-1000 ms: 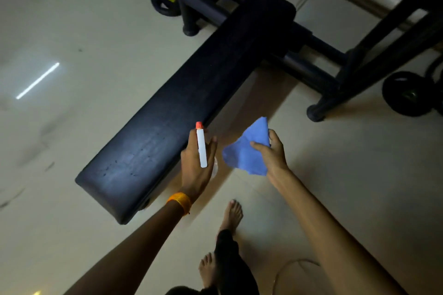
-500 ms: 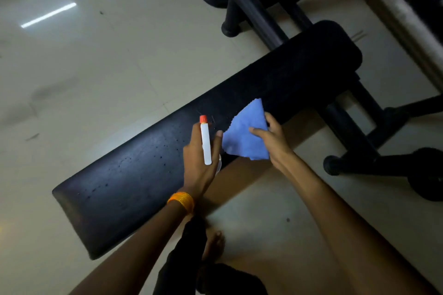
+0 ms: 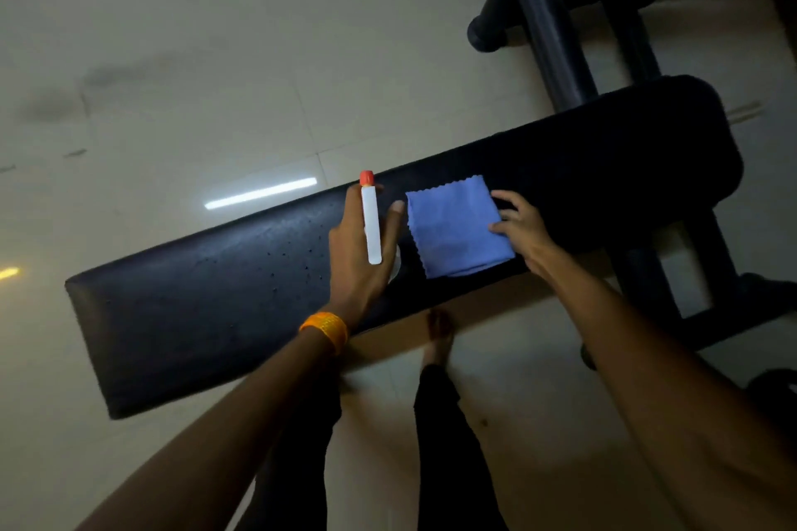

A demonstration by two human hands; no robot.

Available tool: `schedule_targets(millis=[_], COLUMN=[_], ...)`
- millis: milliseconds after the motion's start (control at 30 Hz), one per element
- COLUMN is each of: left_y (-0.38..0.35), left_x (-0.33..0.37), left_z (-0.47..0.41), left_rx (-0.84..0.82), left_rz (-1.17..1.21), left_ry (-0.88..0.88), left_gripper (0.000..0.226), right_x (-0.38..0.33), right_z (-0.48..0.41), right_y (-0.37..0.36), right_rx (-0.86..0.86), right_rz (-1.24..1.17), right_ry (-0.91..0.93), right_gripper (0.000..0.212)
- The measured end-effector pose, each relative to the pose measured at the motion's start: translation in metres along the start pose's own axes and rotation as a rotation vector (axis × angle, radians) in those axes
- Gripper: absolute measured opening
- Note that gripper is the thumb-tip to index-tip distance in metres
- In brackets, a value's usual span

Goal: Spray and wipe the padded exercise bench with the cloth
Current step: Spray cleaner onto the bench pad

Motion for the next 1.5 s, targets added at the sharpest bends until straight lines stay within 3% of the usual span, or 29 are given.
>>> schedule_targets(millis=[233, 400, 567, 800, 933, 1200, 1500], left_y=[-0.012, -0.003, 0.028, 0.09, 0.122, 0.146, 0.128], left_x=[-0.014, -0.025, -0.058, -0.134, -0.171, -0.232, -0.256], left_z=[0.013, 0.028, 0.05, 0.095, 0.12, 0.133, 0.115], left_rx=[0.161, 0.296, 0.499, 0.743, 0.81, 0.926, 0.877], left_rz=[0.019, 0.04, 0.082, 0.247, 0.207, 0.275, 0.376], left_ry=[0.083, 0.126, 0.23, 0.422, 0.373, 0.495, 0.574], left_gripper=[0.019, 0.024, 0.034, 0.027, 0.02, 0.03, 0.042], right_x=[0.01, -0.025, -0.056, -0.083, -0.08, -0.043, -0.024], right_z=[-0.011, 0.001, 0.015, 0.061, 0.073, 0.068, 0.056], right_y=[0.004, -0.024, -0.111, -0.26, -0.319, -0.355, -0.356], right_rx=[0.028, 0.058, -0.31, -0.702, -0.806, -0.796, -0.674], right_rz=[0.292, 0.671, 0.81, 0.99, 1.161, 1.385, 1.338], right_ry=[0.107, 0.422, 0.793, 1.051, 1.111, 1.228, 1.366], right_gripper=[0.051, 0.055, 0.056, 0.069, 0.078, 0.087, 0.085])
Point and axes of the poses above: each hand's wrist, its own z-axis away from the middle knuckle, its own y-axis out of the back of the hand, x = y × z, the point moved 3 cm from there along -z, towards the middle knuckle, and after that the axes turned 14 degrees about y, right-handed, at the moved point
